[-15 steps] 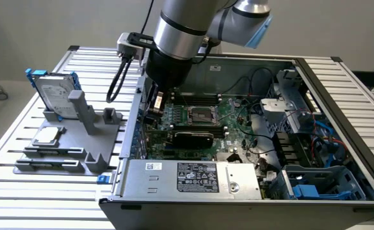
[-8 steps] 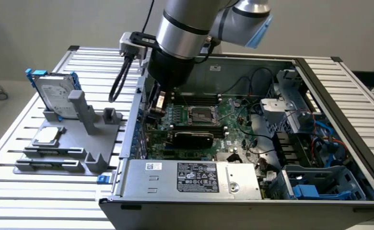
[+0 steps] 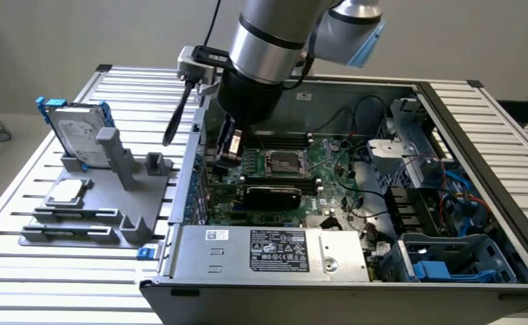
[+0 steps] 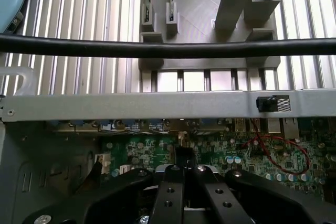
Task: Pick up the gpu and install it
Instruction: 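Press down on the gpu until it lock into place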
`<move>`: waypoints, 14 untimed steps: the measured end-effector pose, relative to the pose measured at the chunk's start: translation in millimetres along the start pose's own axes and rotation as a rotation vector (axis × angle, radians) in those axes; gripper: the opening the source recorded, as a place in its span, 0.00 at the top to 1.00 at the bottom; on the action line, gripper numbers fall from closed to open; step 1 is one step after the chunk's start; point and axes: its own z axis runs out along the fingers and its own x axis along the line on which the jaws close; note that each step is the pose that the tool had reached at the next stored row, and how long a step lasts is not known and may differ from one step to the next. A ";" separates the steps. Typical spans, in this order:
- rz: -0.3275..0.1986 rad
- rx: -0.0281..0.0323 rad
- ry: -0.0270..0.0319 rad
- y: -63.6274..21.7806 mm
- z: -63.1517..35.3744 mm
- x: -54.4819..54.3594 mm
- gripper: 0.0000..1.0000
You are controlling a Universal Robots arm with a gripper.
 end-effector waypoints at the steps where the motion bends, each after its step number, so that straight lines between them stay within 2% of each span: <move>1: 0.001 0.0132 -0.0005 -0.1 0.0 0.0 0.89; 11: 0.012 0.1937 -0.0049 -0.4 -0.1 0.0 0.89; 13: 0.014 0.2282 -0.0059 -1.0 -0.3 0.0 0.89; 14: 0.015 0.2410 -0.0062 -1.3 -0.5 0.0 0.89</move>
